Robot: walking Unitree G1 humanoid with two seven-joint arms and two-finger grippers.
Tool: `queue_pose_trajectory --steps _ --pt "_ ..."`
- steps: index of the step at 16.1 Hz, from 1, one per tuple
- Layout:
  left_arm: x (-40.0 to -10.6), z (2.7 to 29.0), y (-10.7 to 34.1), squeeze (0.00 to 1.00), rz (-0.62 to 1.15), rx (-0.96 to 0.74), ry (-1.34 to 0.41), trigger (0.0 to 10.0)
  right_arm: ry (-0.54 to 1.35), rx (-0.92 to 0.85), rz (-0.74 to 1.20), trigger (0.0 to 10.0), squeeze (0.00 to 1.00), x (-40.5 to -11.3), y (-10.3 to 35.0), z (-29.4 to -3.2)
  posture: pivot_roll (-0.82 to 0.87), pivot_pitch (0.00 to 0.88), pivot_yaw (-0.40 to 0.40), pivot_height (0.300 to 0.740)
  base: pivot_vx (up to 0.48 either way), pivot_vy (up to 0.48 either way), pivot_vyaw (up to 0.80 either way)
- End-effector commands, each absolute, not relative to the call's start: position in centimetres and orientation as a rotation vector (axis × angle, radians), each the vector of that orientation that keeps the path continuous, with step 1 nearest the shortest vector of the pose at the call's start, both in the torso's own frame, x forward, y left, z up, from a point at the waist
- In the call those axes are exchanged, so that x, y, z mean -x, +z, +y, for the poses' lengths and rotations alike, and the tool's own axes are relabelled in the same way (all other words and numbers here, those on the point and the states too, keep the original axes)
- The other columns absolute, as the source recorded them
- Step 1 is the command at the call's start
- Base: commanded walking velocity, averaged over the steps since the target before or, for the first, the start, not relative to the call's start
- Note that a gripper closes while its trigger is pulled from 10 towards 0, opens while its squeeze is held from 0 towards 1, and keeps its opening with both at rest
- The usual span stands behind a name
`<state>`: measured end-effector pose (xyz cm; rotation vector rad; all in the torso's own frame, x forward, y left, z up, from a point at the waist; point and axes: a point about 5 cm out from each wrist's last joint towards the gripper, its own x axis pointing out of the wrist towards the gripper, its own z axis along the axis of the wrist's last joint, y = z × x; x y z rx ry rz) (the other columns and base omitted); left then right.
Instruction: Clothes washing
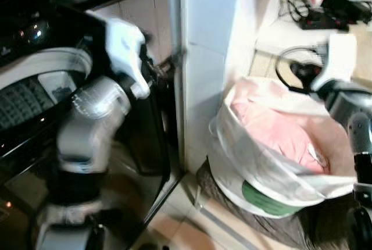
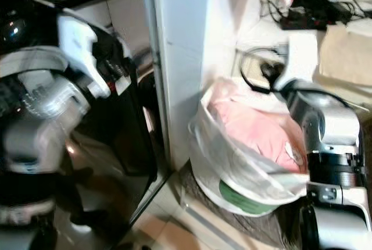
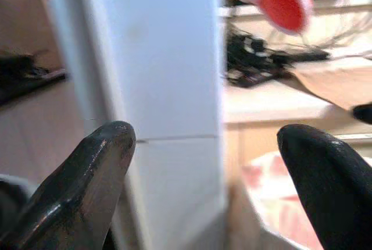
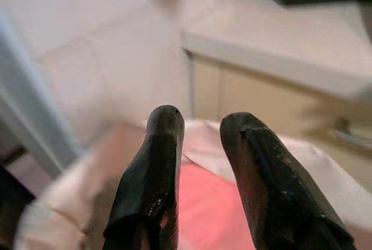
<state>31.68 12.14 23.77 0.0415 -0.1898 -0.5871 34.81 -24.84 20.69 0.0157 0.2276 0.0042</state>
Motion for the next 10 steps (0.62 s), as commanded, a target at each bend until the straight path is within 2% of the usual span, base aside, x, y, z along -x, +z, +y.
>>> queue_pose_trajectory --steps 1,3,5,7,8,10 --pt "-31.3 11.8 24.3 0.0 -0.224 -0.07 -0.596 10.0 -0.006 -0.01 0.216 10.0 1.0 -34.9 20.5 -25.3 -0.07 0.0 0.074 0.74 0.0 0.0 0.0" --pt "-30.3 10.7 23.3 0.0 -0.208 -0.141 -0.648 10.0 -0.011 0.021 0.293 10.0 1.0 -35.3 18.3 -26.7 -0.06 0.0 0.057 0.74 0.0 0.0 0.0" --pt "-29.8 10.5 22.9 0.0 -0.196 -0.134 -0.665 10.0 0.029 0.015 0.372 10.0 1.0 -35.5 16.6 -27.0 -0.05 0.0 0.049 0.74 0.0 0.0 0.0" --pt "-29.6 10.6 22.8 0.0 -0.202 -0.109 -0.63 10.0 0.042 -0.002 0.437 10.0 1.0 -35.6 14.8 -27.3 -0.04 0.0 0.046 0.74 0.0 0.0 0.0" --pt "-29.8 10.9 23.1 0.0 -0.284 -0.082 -0.529 10.0 0.048 0.02 0.475 10.0 1.0 -35.6 13.6 -27.4 -0.04 0.0 0.04 0.74 0.0 0.0 0.0" --pt "-29.8 11.5 22.6 0.0 -0.269 -0.012 -0.451 10.0 0.082 0.03 0.474 10.0 1.0 -35.8 13.4 -26.7 -0.03 0.0 0.023 0.74 0.0 0.0 0.0"
